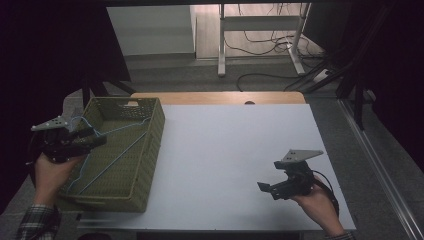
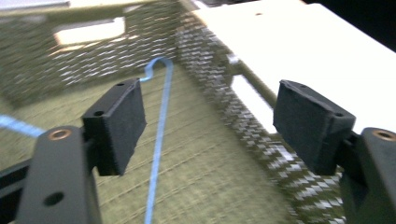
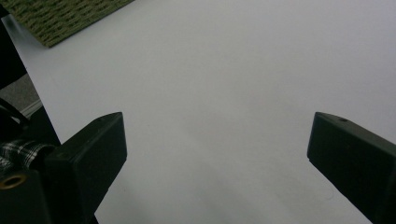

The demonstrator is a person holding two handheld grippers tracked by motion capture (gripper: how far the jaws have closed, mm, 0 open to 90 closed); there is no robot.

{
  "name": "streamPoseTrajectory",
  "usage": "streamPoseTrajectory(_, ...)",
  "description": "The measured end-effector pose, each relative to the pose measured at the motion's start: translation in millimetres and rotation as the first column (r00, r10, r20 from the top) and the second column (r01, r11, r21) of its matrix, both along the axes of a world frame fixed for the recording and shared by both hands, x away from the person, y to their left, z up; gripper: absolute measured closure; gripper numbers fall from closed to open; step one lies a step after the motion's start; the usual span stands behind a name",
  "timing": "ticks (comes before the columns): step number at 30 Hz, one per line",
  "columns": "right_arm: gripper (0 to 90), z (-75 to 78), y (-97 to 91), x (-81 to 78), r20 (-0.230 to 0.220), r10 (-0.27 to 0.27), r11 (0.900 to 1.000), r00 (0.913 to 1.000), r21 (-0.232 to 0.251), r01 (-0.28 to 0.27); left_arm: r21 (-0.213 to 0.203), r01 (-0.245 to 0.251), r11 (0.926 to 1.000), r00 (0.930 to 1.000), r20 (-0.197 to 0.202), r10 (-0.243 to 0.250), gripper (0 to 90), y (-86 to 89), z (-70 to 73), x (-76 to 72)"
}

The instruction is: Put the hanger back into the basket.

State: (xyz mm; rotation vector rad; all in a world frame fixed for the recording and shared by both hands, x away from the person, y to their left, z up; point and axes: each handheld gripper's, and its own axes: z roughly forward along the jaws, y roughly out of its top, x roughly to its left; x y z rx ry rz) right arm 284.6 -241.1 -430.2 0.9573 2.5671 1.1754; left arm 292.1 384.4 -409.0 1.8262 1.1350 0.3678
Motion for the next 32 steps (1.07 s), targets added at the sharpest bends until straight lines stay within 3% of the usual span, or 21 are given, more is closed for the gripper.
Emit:
streamPoseTrajectory(7, 3.7, 2.6, -6.0, -8.9, 0.033, -0.026, 0.9995, 0.9991, 0.017, 0.026, -0.008, 0.091, 0.9959, 0.9942, 0.059, -0.090, 15.4, -33.2, 12.7, -19.0)
streamPoseTrajectory(13, 3.4, 1.1, -12.3, -17.2, 0.046, -0.046, 0.9986, 0.9979, 0.027, 0.045, 0.005, 0.139, 0.9903, 0.9881, 0.066, -0.139, 8.9, -57.2, 12.9, -34.3)
streamPoseTrajectory(18, 2.9, -0.5, -17.8, -23.5, 0.054, -0.067, 0.9971, 0.9963, 0.040, 0.065, -0.015, 0.159, 0.9871, 0.9844, 0.078, -0.158, 6.2, -70.7, 7.2, -45.9)
streamPoseTrajectory(24, 2.8, -5.9, -26.1, -32.3, 0.060, -0.092, 0.9948, 0.9939, 0.049, 0.089, 0.015, 0.179, 0.9837, 0.9810, 0.072, -0.180, 4.2, -87.5, -9.3, -60.2)
streamPoseTrajectory(27, 2.8, -10.9, -30.8, -35.9, 0.061, -0.104, 0.9935, 0.9927, 0.052, 0.101, 0.051, 0.185, 0.9814, 0.9797, 0.068, -0.188, 3.5, -96.2, -14.8, -65.1)
streamPoseTrajectory(32, 2.8, -17.1, -35.9, -35.6, 0.063, -0.118, 0.9924, 0.9911, 0.044, 0.115, 0.050, 0.200, 0.9784, 0.9770, 0.065, -0.203, 3.2, -100.8, -16.7, -64.5)
